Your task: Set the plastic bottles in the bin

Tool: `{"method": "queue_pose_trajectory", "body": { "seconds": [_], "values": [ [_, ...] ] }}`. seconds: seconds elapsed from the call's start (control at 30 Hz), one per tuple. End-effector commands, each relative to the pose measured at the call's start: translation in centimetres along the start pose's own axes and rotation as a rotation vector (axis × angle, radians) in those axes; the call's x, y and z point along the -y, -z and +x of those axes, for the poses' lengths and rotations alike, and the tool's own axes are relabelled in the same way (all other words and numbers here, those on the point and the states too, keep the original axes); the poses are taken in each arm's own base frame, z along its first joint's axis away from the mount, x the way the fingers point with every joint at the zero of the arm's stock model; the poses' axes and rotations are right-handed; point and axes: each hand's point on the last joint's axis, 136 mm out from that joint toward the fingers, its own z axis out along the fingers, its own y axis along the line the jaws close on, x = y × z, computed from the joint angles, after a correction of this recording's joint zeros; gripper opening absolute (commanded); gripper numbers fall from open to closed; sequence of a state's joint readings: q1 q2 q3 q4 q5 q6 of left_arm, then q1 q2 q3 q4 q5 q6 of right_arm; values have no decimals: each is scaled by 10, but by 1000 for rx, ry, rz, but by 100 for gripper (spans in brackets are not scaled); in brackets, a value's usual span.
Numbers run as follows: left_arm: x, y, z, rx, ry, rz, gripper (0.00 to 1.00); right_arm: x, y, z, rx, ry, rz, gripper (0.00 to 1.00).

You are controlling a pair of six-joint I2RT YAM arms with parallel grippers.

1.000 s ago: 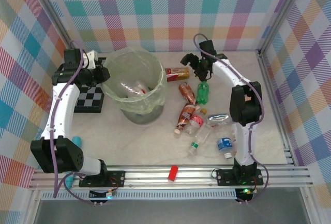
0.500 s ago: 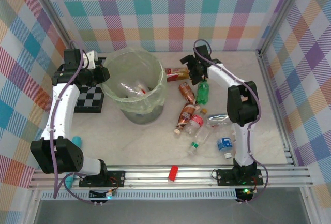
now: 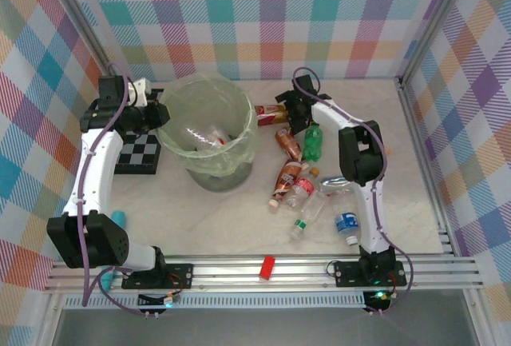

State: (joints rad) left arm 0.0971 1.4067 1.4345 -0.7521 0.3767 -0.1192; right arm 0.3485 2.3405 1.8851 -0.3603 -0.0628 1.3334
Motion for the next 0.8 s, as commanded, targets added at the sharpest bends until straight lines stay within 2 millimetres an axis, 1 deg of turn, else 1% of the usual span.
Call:
{"method": "queue_pose_trajectory", "body": {
  "seconds": [0.0, 0.07, 0.17, 0.33, 0.47, 0.63, 0.77],
  "values": [
    [-3, 3, 4, 0, 20, 7, 0, -9, -3, 0, 8, -20, -11, 99],
    [-3, 3, 4, -1, 23, 9, 0, -8, -8, 2, -3, -26, -4, 100],
    [-3, 1, 5, -7, 27, 14, 0, -5, -11, 2, -5, -30, 3, 97],
    [-1, 0, 5, -8, 32, 26, 0, -3, -14, 1, -3, -31, 8, 89],
    [0, 1, 4, -6, 33, 29, 0, -1, -16, 0, -5, -29, 9, 80],
    [0, 0, 5, -10, 35, 33, 0, -17, -3, -1, -5, 2, -34, 70],
    [3, -2, 6, -15, 43, 52, 0, -40, 18, -2, 3, 37, -96, 63]
  ]
}}
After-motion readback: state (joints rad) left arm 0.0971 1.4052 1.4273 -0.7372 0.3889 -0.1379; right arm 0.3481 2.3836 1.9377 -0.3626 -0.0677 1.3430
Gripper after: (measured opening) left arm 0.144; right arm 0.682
